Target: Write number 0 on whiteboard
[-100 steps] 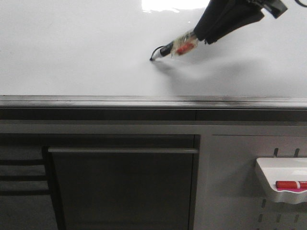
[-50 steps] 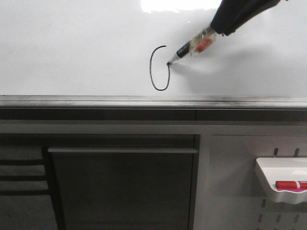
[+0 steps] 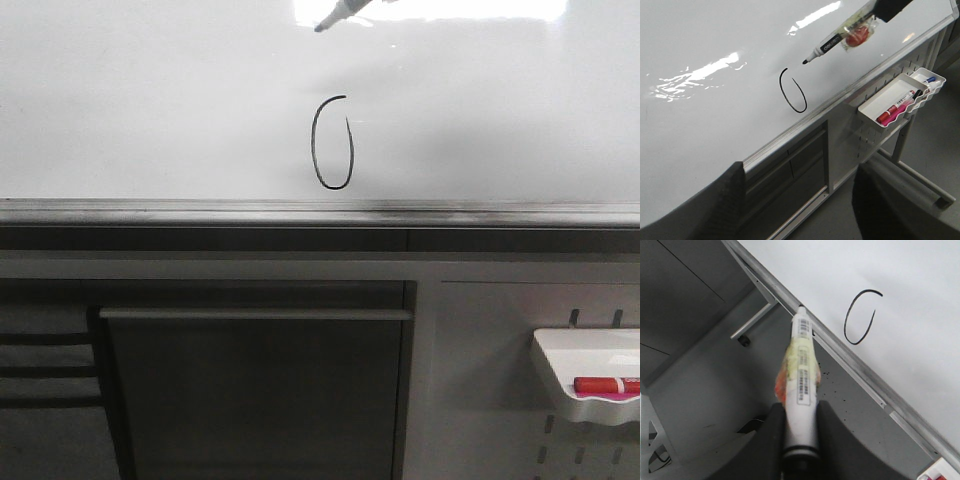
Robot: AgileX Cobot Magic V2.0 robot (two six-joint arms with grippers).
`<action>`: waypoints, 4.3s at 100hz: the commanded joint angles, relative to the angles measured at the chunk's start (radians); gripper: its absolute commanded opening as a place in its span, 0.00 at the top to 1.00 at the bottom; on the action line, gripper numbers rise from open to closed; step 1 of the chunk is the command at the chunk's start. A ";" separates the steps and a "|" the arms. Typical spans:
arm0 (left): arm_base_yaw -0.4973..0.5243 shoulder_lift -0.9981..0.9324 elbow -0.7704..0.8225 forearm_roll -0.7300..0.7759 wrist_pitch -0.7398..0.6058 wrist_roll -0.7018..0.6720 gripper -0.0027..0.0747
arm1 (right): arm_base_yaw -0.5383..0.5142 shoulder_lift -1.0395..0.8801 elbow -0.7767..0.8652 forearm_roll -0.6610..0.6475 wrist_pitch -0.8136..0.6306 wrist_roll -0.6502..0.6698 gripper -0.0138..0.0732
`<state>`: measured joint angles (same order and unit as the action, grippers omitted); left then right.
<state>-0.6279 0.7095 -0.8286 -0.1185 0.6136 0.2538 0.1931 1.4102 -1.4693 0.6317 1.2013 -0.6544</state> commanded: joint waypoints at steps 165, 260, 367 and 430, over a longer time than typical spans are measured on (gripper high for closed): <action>-0.219 0.554 -0.383 -0.232 0.287 0.554 0.54 | 0.354 -0.227 0.108 -0.112 0.102 -0.113 0.86; -0.212 0.554 -0.384 -0.255 0.296 0.581 0.95 | 0.433 -0.229 0.108 -0.194 0.102 -0.125 0.55; 0.418 0.628 0.037 -0.215 -0.738 0.198 0.95 | 0.252 -0.352 0.108 -0.326 0.083 0.019 0.47; 0.475 0.790 -0.124 -0.232 -0.595 0.198 0.95 | 0.252 -0.352 0.108 -0.326 0.088 0.045 0.47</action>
<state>-0.1652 1.4966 -0.9026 -0.3396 0.0600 0.4630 0.4513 1.0767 -1.3389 0.2905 1.2568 -0.6165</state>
